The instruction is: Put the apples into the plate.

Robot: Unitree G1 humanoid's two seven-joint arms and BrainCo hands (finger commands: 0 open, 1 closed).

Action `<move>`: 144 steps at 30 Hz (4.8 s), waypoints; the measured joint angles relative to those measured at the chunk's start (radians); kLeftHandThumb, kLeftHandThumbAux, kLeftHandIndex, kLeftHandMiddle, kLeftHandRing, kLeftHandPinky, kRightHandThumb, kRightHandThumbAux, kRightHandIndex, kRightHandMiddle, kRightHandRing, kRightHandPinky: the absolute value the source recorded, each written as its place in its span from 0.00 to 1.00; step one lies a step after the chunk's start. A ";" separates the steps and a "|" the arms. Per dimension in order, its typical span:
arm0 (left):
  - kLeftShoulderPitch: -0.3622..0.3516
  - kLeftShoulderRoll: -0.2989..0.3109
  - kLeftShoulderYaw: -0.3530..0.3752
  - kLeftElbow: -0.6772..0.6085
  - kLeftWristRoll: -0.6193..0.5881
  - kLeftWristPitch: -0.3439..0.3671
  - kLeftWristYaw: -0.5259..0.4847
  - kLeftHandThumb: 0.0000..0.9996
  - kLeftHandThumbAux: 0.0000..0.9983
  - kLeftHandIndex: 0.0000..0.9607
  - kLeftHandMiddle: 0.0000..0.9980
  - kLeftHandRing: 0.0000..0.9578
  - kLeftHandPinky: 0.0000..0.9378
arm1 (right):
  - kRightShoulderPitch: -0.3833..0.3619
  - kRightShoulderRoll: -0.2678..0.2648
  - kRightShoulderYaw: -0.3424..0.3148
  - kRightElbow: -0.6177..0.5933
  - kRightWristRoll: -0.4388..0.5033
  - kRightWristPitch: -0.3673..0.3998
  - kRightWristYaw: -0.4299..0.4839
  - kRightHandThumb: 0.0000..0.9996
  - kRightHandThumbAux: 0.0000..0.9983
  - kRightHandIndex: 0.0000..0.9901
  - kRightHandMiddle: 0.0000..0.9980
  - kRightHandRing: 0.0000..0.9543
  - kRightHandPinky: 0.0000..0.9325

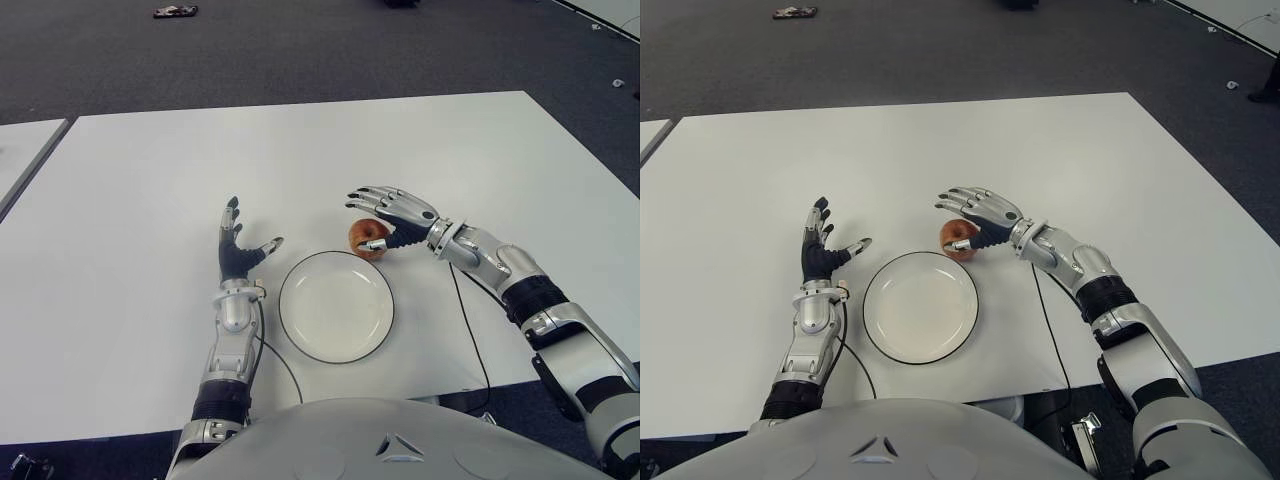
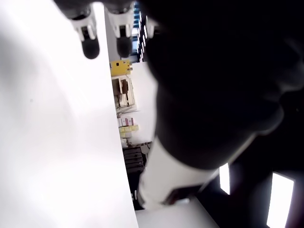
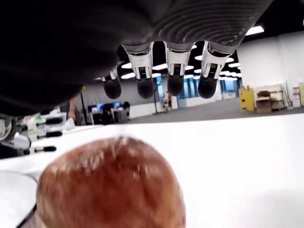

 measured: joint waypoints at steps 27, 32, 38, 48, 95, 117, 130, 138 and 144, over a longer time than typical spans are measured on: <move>0.011 0.000 -0.001 -0.028 0.000 0.003 0.000 0.00 0.59 0.00 0.00 0.00 0.00 | -0.020 0.004 0.059 0.106 -0.011 0.036 -0.028 0.18 0.25 0.00 0.00 0.00 0.00; 0.013 0.000 -0.001 -0.033 0.000 0.004 0.000 0.00 0.59 0.00 0.00 0.00 0.00 | -0.038 0.012 0.073 0.143 -0.016 0.040 -0.042 0.17 0.26 0.00 0.00 0.00 0.00; 0.016 0.000 -0.001 -0.035 0.000 0.010 0.000 0.00 0.59 0.00 0.00 0.00 0.00 | -0.055 0.024 0.094 0.181 -0.019 0.042 -0.071 0.17 0.28 0.00 0.00 0.00 0.00; 0.016 -0.001 -0.002 -0.035 0.001 0.012 0.000 0.00 0.59 0.00 0.00 0.00 0.00 | -0.078 0.029 0.121 0.219 -0.019 0.041 -0.104 0.15 0.31 0.00 0.00 0.00 0.00; 0.016 -0.006 -0.003 -0.043 0.007 0.016 0.015 0.00 0.60 0.00 0.00 0.00 0.00 | -0.130 0.056 0.188 0.392 -0.018 -0.003 -0.324 0.71 0.69 0.43 0.66 0.71 0.78; 0.029 -0.010 -0.003 -0.097 0.008 0.062 0.018 0.00 0.60 0.00 0.00 0.00 0.00 | -0.116 0.043 0.185 0.392 0.006 -0.022 -0.332 0.74 0.71 0.44 0.82 0.85 0.86; 0.030 -0.010 -0.004 -0.117 0.008 0.093 0.018 0.00 0.59 0.00 0.00 0.00 0.00 | -0.106 0.040 0.174 0.396 0.026 -0.055 -0.327 0.74 0.71 0.44 0.83 0.86 0.87; 0.030 -0.010 -0.003 -0.117 0.010 0.093 0.021 0.00 0.59 0.00 0.00 0.00 0.00 | -0.100 0.039 0.167 0.401 0.049 -0.077 -0.310 0.74 0.71 0.44 0.84 0.87 0.88; 0.030 -0.010 -0.003 -0.116 0.010 0.092 0.026 0.00 0.59 0.00 0.00 0.00 0.01 | -0.099 0.039 0.165 0.400 0.049 -0.083 -0.318 0.74 0.71 0.44 0.85 0.88 0.88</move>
